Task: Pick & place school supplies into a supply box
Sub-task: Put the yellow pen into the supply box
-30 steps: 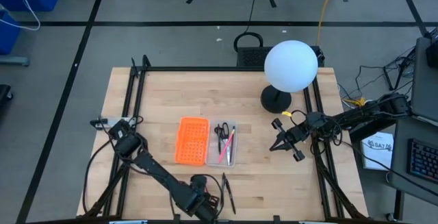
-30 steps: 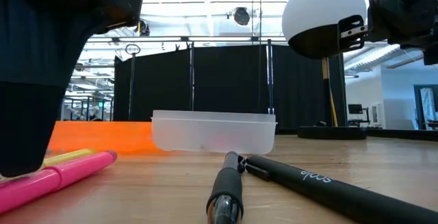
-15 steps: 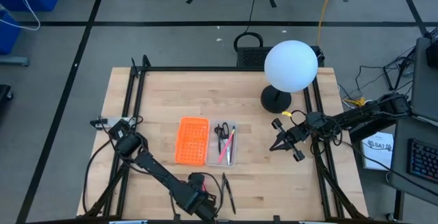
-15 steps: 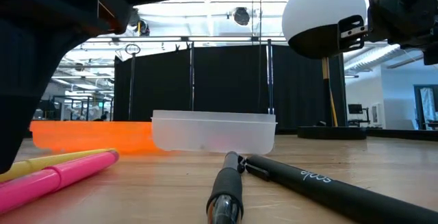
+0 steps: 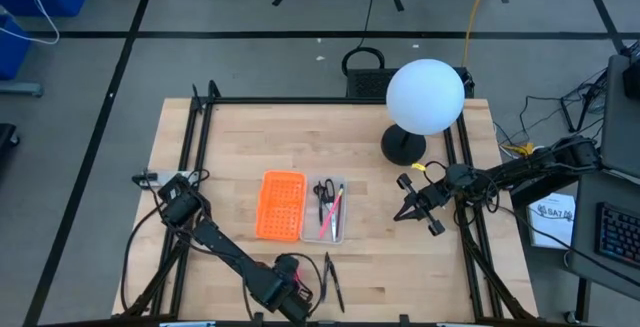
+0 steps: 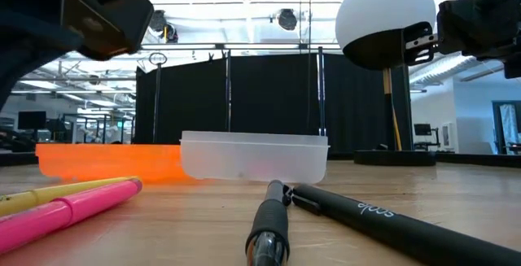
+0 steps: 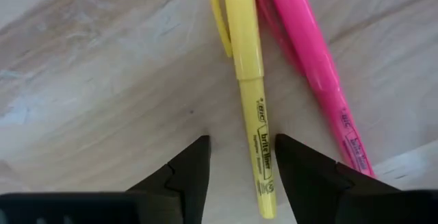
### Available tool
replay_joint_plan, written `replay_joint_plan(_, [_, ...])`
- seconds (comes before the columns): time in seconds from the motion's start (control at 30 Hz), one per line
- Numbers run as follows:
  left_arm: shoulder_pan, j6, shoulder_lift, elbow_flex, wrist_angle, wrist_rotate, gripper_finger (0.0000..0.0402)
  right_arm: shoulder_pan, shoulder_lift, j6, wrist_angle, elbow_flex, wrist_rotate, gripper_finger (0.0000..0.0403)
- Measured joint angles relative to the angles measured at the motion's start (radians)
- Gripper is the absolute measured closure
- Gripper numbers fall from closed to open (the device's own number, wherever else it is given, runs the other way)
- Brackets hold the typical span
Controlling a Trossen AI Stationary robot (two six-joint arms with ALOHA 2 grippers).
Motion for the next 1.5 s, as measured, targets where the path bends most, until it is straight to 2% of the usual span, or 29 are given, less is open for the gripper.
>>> replay_joint_plan(0.1, [0.007, 0.002, -0.006, -0.050, 0.078, 0.016, 0.0229, 0.000, 0.000, 0.004, 0.000, 0.000, 0.000, 0.0403])
replay_joint_plan(0.2, [0.009, 0.003, -0.006, -0.055, 0.083, 0.012, 0.0244, 0.000, 0.000, 0.004, -0.003, 0.000, 0.000, 0.0403])
replay_joint_plan(0.3, [0.008, -0.001, -0.002, -0.037, 0.054, 0.004, 0.0292, 0.000, 0.000, 0.029, -0.003, 0.000, 0.000, 0.0403])
replay_joint_plan(0.4, [0.006, -0.001, 0.006, 0.000, 0.022, -0.017, 0.0361, 0.000, 0.000, 0.034, -0.005, 0.000, 0.000, 0.0403])
replay_joint_plan(0.47, [0.005, 0.002, 0.000, 0.018, 0.005, -0.038, 0.0378, 0.000, 0.000, 0.034, -0.011, 0.000, 0.000, 0.0403])
replay_joint_plan(0.6, [0.004, -0.007, -0.019, 0.032, -0.011, -0.068, 0.0372, 0.000, 0.000, 0.033, -0.028, 0.000, 0.000, 0.0403])
replay_joint_plan(0.8, [-0.011, -0.069, -0.080, 0.068, -0.117, -0.216, 0.0379, 0.000, 0.000, 0.037, -0.033, 0.000, 0.000, 0.0403])
replay_joint_plan(0.97, [-0.030, -0.139, -0.128, 0.067, -0.160, -0.299, 0.0379, 0.000, 0.000, 0.037, -0.035, 0.000, 0.000, 0.0403])
replay_joint_plan(1.1, [0.009, -0.199, -0.177, 0.070, -0.149, -0.332, 0.0379, 0.000, 0.000, 0.043, -0.032, 0.000, 0.000, 0.0403])
replay_joint_plan(1.5, [0.326, 0.205, -0.211, 0.070, -0.062, -0.184, 0.0379, 0.000, 0.000, 0.047, -0.025, 0.000, 0.000, 0.0403])
